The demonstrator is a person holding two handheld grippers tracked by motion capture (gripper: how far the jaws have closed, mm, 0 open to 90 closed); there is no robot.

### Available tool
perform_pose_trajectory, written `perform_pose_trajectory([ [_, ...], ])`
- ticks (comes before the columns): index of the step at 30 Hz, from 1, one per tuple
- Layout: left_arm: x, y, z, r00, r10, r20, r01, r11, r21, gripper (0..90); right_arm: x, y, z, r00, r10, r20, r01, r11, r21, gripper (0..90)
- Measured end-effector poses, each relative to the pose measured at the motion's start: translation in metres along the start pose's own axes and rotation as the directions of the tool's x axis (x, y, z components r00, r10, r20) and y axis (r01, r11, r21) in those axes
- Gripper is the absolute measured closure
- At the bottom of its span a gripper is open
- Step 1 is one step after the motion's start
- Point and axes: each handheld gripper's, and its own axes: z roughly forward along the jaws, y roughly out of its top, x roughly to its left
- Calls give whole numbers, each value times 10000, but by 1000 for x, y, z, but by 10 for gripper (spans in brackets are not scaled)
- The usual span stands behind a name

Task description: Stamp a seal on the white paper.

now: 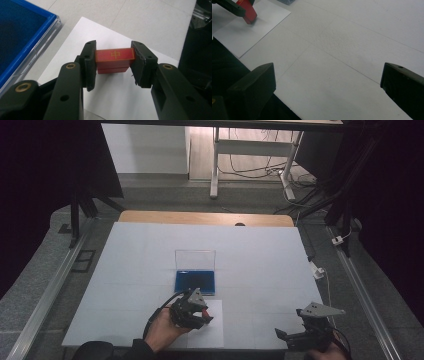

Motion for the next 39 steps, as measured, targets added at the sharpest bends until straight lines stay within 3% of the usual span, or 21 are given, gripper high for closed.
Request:
perform_pose_trajectory([
  [5, -1, -1, 4, 9998, 143, -123, -141, 9997, 194, 583, 0, 0, 0, 10000, -6, -16, 6, 10000, -5, 4],
  [15, -1, -3, 5, 9996, 250, -162, -247, 9996, 163, 585, 0, 0, 0, 10000, -32, -30, 33, 10000, 19, 4],
  [27, -7, -6, 5, 9977, 465, -499, -464, 9989, 42, 586, 0, 0, 1, 10000, -38, -11, 38, 10000, 25, 7],
  [39, -17, -4, 5, 9903, 855, -1098, -840, 9963, 179, 586, 1, 0, 1, 10000, -37, -9, 37, 10000, 39, 7],
])
